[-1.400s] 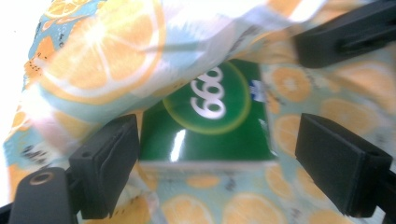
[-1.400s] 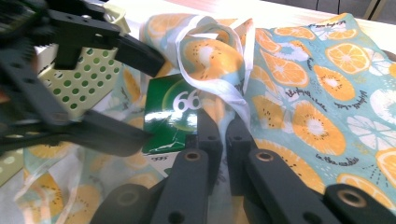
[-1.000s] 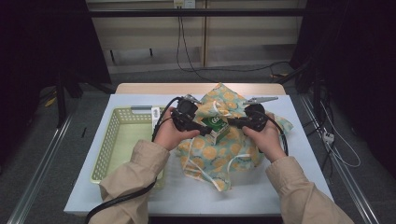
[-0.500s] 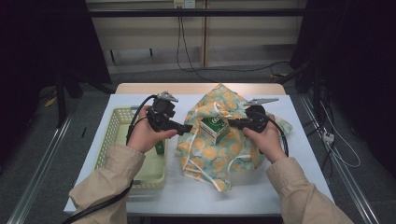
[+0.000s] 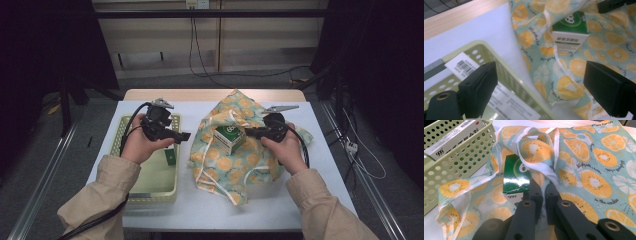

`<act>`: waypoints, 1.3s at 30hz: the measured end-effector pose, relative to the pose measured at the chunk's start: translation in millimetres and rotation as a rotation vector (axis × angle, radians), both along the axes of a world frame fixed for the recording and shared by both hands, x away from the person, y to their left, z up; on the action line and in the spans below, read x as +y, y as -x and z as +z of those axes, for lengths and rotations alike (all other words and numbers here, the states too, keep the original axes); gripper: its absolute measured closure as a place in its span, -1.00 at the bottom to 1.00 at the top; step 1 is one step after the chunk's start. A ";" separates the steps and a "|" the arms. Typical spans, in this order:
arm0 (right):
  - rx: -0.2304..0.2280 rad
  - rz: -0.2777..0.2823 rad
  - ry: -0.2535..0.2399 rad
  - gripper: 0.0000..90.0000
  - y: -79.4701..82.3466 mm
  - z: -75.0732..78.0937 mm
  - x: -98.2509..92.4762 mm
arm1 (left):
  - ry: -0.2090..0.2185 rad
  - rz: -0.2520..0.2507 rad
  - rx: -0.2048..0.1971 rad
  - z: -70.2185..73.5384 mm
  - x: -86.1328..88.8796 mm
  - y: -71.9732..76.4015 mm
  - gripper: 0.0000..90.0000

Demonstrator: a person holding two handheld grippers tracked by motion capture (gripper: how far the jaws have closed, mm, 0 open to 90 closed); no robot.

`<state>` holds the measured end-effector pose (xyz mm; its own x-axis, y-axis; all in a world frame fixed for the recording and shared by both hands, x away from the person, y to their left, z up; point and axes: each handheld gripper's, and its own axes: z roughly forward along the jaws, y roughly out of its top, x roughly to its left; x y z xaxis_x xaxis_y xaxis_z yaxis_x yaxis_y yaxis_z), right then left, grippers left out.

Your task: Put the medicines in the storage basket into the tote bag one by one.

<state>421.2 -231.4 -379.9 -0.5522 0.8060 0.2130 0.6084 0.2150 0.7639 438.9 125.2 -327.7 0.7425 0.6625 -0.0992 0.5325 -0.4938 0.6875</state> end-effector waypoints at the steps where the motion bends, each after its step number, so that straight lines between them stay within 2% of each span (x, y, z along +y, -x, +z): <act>1: -0.001 -0.001 0.000 0.97 -0.1 0.0 -0.1 | 0.000 0.006 0.004 -0.9 1.9 -0.5 -0.72; 5: 0.001 -0.001 0.001 0.97 -0.1 -0.1 -0.3 | 0.012 0.038 0.011 -4.8 10.2 -2.8 -0.72; 8: 0.000 0.000 0.001 0.97 -0.1 -0.5 -0.2 | 0.003 0.056 0.017 -8.7 16.1 -4.5 -0.72; 9: 0.002 0.001 0.000 0.97 -0.2 -0.8 -0.4 | -0.009 0.074 0.007 -10.1 16.8 -3.9 -0.72; 11: 0.004 -0.002 -0.001 0.97 -0.3 -1.3 -0.8 | -0.002 0.068 0.023 -12.1 19.9 -4.4 -0.72; 17: 0.005 -0.006 0.000 0.97 -0.7 -1.5 -1.0 | -0.017 0.078 0.025 -15.7 25.0 -3.9 -0.72; 18: 0.005 -0.005 0.003 0.97 -0.7 -1.8 -0.9 | -0.008 0.088 0.025 -16.9 25.3 -3.9 -0.72; 20: 0.008 -0.004 0.008 0.97 -0.6 -2.2 -0.5 | -0.015 0.084 0.034 -18.8 26.9 -4.5 -0.73; 21: 0.006 -0.005 0.007 0.97 -0.7 -2.1 -0.4 | -0.025 0.092 0.025 -20.0 27.1 -4.3 -0.73; 28: 0.003 -0.004 0.007 0.97 -0.6 -1.8 -0.6 | -0.027 0.119 0.051 -29.3 30.5 -8.0 -0.74; 34: 0.008 -0.005 0.007 0.97 -1.5 -2.9 -0.5 | -0.027 0.148 0.066 -38.3 26.0 -12.2 -0.74; 37: 0.007 -0.005 0.006 0.97 -1.6 -3.3 -0.3 | -0.053 0.151 0.073 -42.9 25.2 -14.7 -0.67; 39: 0.007 -0.005 0.006 0.97 -1.4 -3.1 -0.5 | -0.051 0.163 0.092 -45.1 27.9 -16.5 -0.60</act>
